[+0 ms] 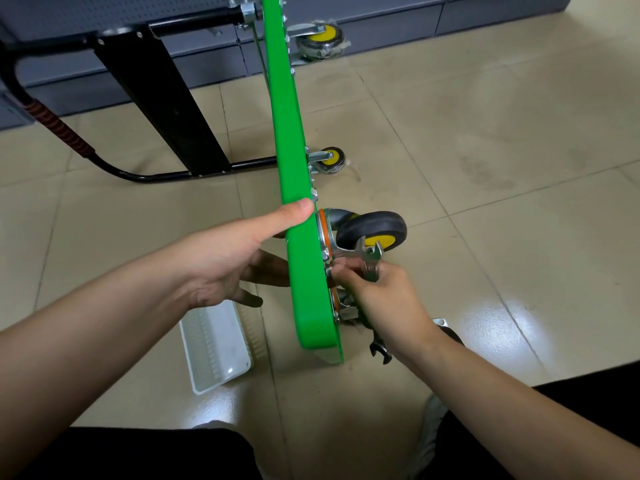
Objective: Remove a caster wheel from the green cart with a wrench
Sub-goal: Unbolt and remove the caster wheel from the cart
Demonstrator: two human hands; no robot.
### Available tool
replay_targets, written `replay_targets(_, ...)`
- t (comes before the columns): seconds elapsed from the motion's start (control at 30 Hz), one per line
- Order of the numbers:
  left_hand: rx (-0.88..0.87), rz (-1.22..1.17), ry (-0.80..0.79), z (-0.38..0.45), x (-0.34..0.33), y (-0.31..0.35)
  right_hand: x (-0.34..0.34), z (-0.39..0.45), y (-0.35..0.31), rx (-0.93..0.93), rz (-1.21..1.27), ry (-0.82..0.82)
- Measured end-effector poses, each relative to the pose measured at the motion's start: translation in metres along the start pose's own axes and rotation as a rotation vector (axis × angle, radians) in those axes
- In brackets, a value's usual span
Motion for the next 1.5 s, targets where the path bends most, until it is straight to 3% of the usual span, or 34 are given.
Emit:
replay_targets(0.3,0.0,-0.005,0.001,-0.0016,-0.0022,0.0007,0.0002,0.0025,-0.0007,0.01,-0.073,0.009)
replay_targets(0.47,-0.004,-0.004,-0.005,-0.003,-0.0019,0.0003,-0.003,0.0015,-0.0002,0.018,0.039,-0.038)
replay_targets(0.8,0.0,-0.018,0.003,-0.0017,-0.0027,0.0006,-0.006,-0.0016,0.0047,-0.033,0.061,0.064)
replay_targets(1.03,-0.005,-0.012,0.003,0.0005,-0.002,0.0,-0.0048,-0.0011,-0.0009,0.051,0.058,0.022)
replay_targets(1.33,0.0,-0.03,0.016,0.0005,-0.0007,-0.0016,-0.0082,-0.0033,0.0025,-0.059,0.134,0.068)
replay_targets(1.5,-0.008,-0.027,0.007,0.0009,-0.0005,-0.0004,-0.008,-0.0044,-0.0008,0.035,0.124,0.039)
Point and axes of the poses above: each hand's wrist, its own z-axis towards the middle knuckle, its own x-axis out of the back of the hand, y = z × x, the point moved 7 cm from there along z, towards the middle knuckle, and after that the axes turned 10 degrees about x, right-handed, at the moved point
